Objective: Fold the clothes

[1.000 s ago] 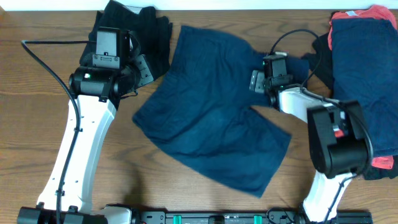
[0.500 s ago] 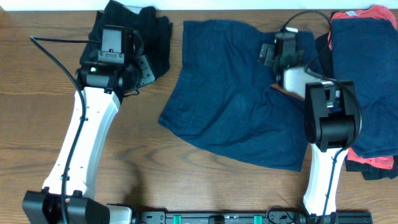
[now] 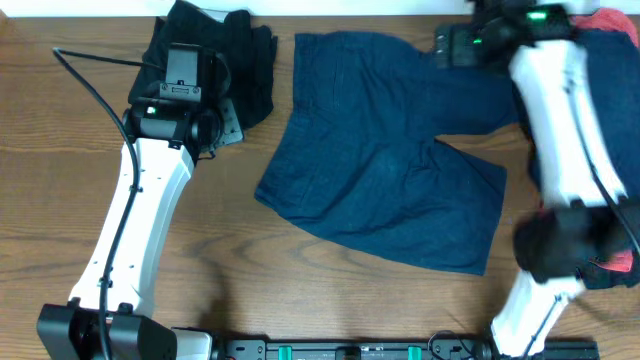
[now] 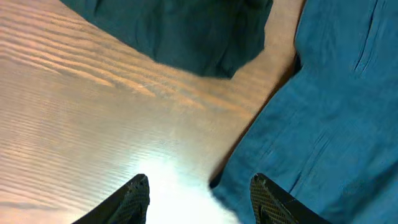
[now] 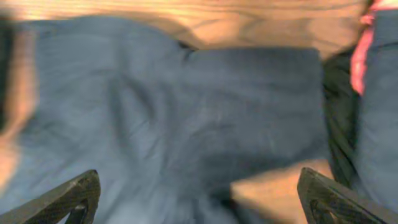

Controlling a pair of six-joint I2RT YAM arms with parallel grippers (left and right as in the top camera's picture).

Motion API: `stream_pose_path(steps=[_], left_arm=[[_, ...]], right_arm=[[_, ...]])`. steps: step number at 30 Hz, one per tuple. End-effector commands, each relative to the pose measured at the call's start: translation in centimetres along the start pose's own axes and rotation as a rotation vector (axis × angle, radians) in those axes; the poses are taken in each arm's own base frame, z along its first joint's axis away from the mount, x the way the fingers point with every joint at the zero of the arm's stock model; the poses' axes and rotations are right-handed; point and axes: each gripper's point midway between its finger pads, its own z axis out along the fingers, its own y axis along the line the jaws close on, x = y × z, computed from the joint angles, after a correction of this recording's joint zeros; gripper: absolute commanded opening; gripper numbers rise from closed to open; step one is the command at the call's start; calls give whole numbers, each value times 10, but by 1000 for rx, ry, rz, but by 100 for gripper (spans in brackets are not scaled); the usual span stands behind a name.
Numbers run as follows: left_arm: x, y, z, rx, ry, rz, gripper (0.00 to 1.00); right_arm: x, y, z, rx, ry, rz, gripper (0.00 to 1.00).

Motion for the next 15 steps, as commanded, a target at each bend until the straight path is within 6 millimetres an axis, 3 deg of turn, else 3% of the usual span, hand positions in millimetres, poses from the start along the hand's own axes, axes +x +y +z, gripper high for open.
stream_pose_path(steps=[1, 8, 15], left_arm=[[6, -5, -1, 36, 23, 179, 56], [23, -16, 16, 111, 99, 318, 62], [56, -15, 58, 119, 257, 319, 61]], right_arm=[[20, 14, -49, -62, 29, -3, 99], [93, 10, -85, -29, 280, 20, 98], [134, 9, -78, 25, 437, 45, 95]])
